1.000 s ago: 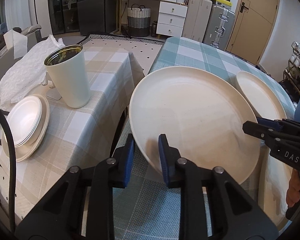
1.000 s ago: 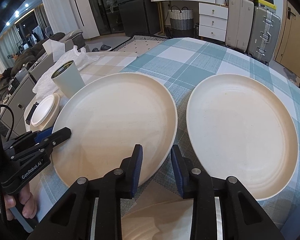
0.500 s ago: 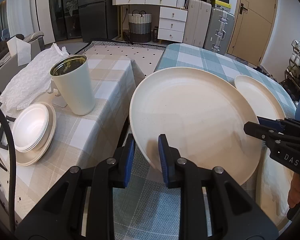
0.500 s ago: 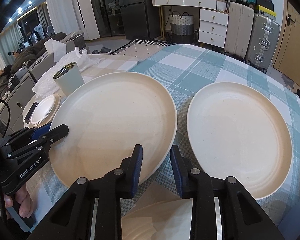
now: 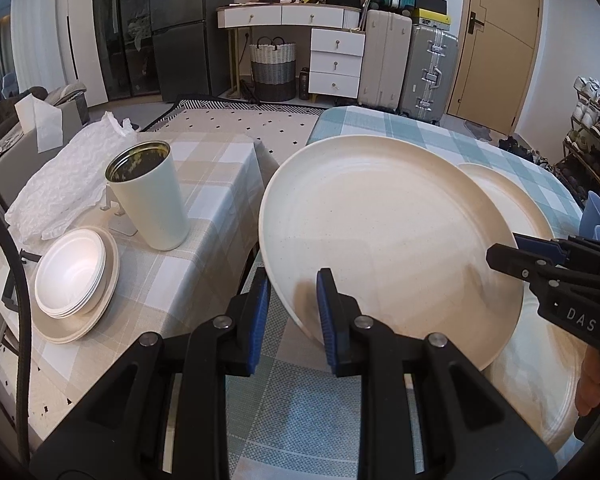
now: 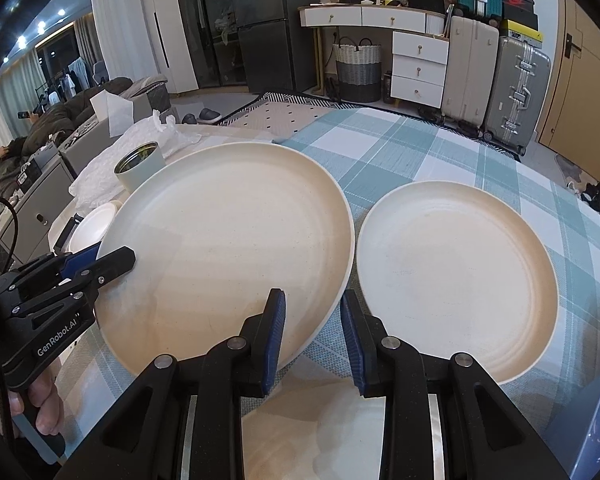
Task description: Organize plates and bowls
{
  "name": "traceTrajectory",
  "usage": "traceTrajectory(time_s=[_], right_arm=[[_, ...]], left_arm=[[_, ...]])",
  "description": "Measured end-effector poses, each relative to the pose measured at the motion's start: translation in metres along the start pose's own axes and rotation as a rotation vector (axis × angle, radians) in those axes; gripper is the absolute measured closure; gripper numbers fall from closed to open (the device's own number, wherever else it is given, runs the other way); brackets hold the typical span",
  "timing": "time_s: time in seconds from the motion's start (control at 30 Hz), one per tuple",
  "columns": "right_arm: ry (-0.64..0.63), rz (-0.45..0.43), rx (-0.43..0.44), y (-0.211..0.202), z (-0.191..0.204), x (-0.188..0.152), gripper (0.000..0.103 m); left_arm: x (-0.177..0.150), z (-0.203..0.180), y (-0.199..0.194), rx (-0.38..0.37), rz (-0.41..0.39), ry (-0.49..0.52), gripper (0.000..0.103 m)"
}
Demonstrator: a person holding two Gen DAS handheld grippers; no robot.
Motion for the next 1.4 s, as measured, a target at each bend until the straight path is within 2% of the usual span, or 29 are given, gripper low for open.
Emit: traceTrajectory(time_s=[0.73, 1.4], right_arm=[[0.055, -0.063, -0.055, -0.061, -0.024, -0.001, 0.074], [0.107, -0.107, -0.125, -0.119, -0.043, -0.014, 0.074]], left_arm=[[0.016, -0.058, -0.054, -0.069, -0.053, 0.067, 0.082], [0.020, -0.111, -0.102, -0.145, -0.066, 0.145, 0.082]])
Point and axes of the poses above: each gripper's, at about its wrist camera, not at the fingertips, and y roughly the way its jaws point, z to its left, x to its top, the point moved 6 cm from there along y, roughly the way its jaws point, and after that the axes turned 14 degrees about -z, right-handed, at the moved point
